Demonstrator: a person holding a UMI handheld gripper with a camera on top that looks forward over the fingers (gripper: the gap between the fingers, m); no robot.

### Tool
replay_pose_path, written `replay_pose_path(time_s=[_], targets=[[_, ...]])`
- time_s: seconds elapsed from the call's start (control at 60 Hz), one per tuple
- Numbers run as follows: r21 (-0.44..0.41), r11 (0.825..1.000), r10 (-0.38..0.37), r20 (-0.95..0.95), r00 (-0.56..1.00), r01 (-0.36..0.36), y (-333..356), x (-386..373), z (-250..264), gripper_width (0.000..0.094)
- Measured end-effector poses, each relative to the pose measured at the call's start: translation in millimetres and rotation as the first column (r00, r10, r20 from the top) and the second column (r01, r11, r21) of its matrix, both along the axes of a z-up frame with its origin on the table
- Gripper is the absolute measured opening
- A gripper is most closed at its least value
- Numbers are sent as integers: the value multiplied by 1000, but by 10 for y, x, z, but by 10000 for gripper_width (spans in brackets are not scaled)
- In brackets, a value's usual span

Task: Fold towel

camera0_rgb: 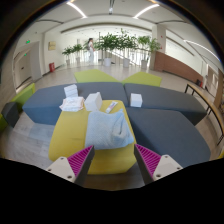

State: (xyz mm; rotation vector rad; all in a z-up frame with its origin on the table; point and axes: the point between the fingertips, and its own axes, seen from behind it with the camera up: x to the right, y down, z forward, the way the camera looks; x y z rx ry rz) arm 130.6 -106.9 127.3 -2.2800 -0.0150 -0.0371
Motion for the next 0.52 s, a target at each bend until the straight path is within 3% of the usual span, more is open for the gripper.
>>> replay_pose_path(time_s=[0.233,0.517], targets=[[97,993,73,17,997,-74,-410,-308,328,823],[121,991,76,-97,992,-64,-433,-288,203,823]])
